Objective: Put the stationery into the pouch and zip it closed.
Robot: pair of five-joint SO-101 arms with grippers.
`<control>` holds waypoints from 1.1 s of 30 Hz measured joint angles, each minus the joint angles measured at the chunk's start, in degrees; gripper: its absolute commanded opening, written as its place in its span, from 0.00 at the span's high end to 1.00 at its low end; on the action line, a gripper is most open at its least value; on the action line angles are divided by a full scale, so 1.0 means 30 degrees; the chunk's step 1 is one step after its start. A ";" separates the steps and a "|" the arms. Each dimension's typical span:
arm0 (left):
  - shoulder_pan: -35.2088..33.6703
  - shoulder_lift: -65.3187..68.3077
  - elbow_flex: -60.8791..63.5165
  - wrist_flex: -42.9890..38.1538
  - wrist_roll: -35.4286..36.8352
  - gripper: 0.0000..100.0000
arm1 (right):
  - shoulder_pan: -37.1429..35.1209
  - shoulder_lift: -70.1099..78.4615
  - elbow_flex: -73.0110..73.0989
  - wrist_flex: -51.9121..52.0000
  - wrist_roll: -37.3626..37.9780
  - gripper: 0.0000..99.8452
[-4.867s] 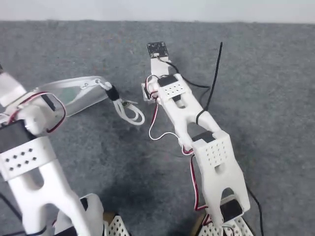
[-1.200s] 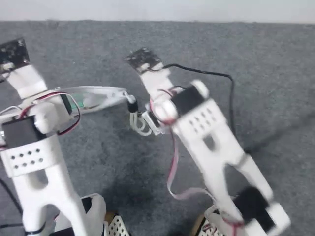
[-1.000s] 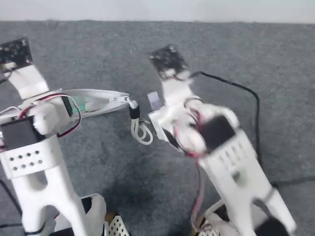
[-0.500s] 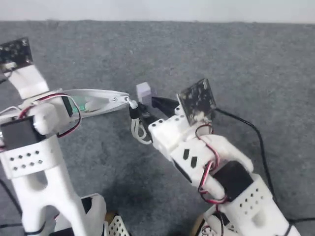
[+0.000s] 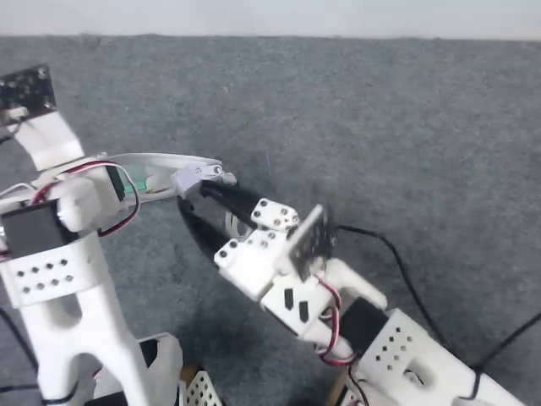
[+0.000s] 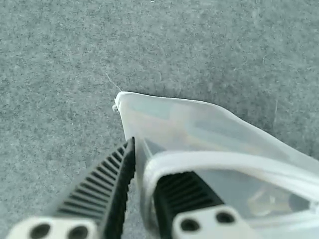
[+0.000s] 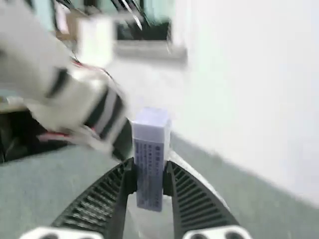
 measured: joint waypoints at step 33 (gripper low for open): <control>0.0000 -0.0029 0.0703 -0.0264 -0.0029 0.99 | 0.0029 1.3304 -0.0264 -1.4300 0.3429 0.96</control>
